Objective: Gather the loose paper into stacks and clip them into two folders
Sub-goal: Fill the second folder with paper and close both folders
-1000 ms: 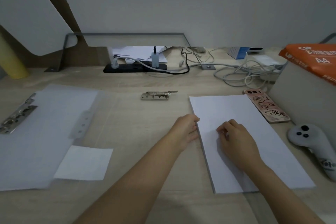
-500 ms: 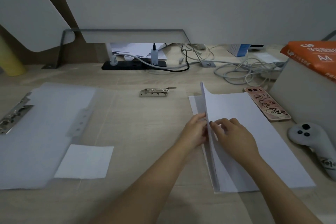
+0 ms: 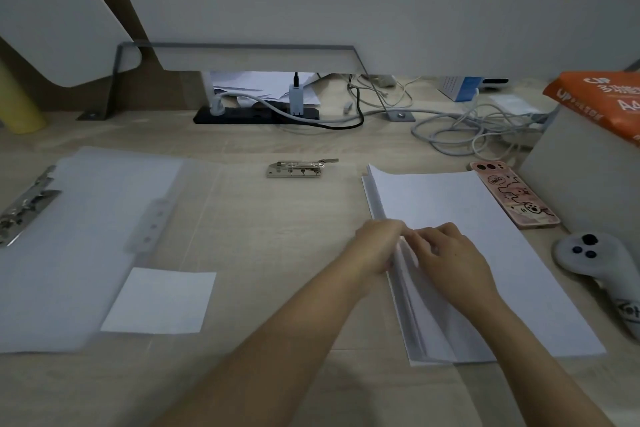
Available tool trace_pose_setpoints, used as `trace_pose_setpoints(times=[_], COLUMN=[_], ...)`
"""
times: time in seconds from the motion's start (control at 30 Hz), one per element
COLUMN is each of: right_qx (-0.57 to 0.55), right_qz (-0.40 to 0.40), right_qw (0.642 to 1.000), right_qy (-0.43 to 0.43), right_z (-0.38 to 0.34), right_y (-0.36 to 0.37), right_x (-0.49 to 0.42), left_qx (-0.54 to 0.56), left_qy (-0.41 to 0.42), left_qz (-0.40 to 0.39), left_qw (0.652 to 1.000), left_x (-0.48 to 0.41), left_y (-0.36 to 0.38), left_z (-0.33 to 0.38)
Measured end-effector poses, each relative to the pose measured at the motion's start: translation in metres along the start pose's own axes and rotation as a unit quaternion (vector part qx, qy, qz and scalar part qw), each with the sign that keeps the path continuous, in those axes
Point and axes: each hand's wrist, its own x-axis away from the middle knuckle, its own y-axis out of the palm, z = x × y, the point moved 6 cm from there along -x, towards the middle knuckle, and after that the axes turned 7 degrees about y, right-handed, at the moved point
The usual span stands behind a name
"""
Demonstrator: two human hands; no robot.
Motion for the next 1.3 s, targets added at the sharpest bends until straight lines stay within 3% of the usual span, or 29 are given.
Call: trace_pose_setpoints(times=[0.1, 0.33, 0.4, 0.5, 0.63, 0.8, 1.3], right_qx=[0.002, -0.006, -0.015, -0.035, -0.105, -0.164, -0.144], right_qz=[-0.004, -0.019, -0.024, -0.038, -0.077, -0.101, -0.076], right_qw=[1.000, 1.000, 0.999, 0.998, 0.990, 0.979, 0.985], right_qy=[0.005, 0.019, 0.027, 0.040, 0.053, 0.060, 0.065], right_z=[0.000, -0.001, -0.001, 0.000, 0.002, 0.005, 0.003], right_y=[0.000, -0.002, -0.002, -0.005, -0.009, -0.011, -0.009], right_x=[0.000, 0.001, 0.001, 0.000, 0.000, 0.002, 0.004], left_qx=[0.080, 0.106, 0.068, -0.004, -0.012, -0.015, -0.004], left_qy=[-0.026, -0.038, -0.011, 0.091, 0.166, 0.197, 0.202], left_qz=[0.006, 0.003, -0.005, -0.023, -0.030, -0.060, -0.059], left_qw=[0.996, 0.994, 0.998, 0.996, 0.986, 0.978, 0.978], left_x=[0.000, -0.004, -0.008, -0.007, 0.006, 0.008, 0.007], left_y=[-0.008, -0.020, -0.018, -0.004, 0.015, 0.024, 0.021], left_z=[0.003, 0.006, 0.003, -0.002, -0.013, -0.017, -0.020])
